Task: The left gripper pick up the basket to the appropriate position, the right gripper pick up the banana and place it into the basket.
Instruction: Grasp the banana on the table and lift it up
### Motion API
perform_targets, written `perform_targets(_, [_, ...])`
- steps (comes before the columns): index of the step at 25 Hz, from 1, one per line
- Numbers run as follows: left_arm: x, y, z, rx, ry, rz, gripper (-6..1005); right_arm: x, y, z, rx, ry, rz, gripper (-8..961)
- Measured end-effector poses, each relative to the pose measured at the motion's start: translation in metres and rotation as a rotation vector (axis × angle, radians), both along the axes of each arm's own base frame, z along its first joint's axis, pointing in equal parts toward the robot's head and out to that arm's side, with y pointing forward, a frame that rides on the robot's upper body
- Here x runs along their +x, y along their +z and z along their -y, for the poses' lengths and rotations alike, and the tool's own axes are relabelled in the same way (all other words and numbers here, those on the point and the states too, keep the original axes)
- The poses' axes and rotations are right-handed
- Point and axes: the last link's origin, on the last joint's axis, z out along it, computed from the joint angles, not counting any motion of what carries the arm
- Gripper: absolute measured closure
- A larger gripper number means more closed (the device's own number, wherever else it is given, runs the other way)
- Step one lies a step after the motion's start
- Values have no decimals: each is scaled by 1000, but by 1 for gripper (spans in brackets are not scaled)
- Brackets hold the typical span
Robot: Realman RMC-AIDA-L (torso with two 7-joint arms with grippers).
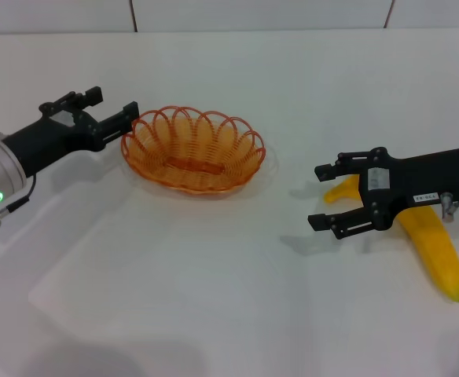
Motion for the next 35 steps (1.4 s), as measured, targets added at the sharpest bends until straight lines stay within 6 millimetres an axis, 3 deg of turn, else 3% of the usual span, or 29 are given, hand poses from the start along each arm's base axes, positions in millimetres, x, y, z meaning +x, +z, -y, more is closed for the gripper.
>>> perform_targets(15, [-7, -6, 42, -22, -83, 88, 234, 2, 2, 0, 9, -21, -10, 69])
perform_targets(21, [-11, -22, 58, -12, -74, 96, 233, 2, 2, 0, 8, -21, -10, 70])
perform_targets(35, [-21, -36, 80, 67, -51, 63, 233, 2, 3, -1, 17, -25, -15, 71])
